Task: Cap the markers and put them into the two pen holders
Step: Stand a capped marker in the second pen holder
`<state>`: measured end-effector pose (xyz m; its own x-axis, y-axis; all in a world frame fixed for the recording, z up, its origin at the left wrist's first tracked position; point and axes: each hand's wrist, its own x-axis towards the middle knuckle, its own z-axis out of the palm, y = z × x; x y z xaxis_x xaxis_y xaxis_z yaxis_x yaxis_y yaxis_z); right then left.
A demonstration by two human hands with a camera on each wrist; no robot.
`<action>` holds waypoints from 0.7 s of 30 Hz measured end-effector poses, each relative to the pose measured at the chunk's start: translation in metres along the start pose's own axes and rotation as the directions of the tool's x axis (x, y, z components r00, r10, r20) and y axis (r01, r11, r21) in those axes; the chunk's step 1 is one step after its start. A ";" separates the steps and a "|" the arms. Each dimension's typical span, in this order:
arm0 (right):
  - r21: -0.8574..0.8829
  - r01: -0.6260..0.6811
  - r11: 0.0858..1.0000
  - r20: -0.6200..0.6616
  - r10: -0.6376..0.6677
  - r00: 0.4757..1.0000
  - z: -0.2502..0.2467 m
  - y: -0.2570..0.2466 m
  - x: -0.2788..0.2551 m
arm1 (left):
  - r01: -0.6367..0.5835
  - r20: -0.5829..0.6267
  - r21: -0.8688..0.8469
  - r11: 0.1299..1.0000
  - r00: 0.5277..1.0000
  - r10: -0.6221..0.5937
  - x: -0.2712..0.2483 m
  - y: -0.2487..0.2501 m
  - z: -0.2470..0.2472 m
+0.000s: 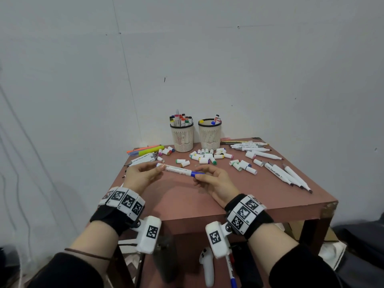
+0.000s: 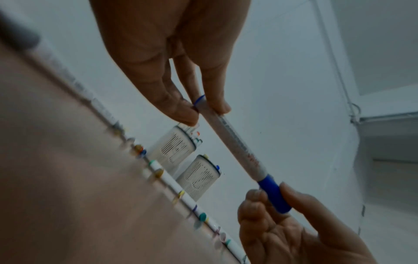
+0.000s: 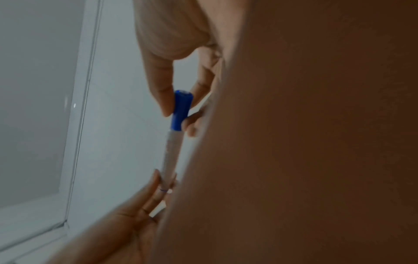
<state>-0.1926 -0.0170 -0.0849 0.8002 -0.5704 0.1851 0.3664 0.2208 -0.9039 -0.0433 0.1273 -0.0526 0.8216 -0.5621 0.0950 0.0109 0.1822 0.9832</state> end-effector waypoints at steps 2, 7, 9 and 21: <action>0.005 -0.011 1.000 0.053 0.011 0.999 0.002 -0.001 -0.001 | -0.071 0.030 0.095 0.993 0.997 0.069 -0.004 0.013 -0.004; 0.028 0.004 1.000 0.088 -0.006 0.996 0.006 -0.003 -0.003 | -0.246 0.117 0.285 0.926 0.968 0.221 -0.019 0.050 -0.003; -0.048 0.059 0.997 0.091 -0.055 0.994 0.009 -0.006 -0.006 | -0.300 0.148 0.354 0.886 0.953 0.263 -0.024 0.063 0.000; -0.465 0.297 0.834 0.116 -0.276 0.954 0.044 -0.045 -0.019 | -0.440 0.314 0.406 0.801 0.890 0.330 -0.030 0.103 0.019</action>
<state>-0.2034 0.0186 -0.0309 0.7177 -0.5134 0.4704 0.3227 -0.3534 -0.8781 -0.0772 0.1477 0.0489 0.5558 -0.6940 0.4577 -0.5842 0.0656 0.8089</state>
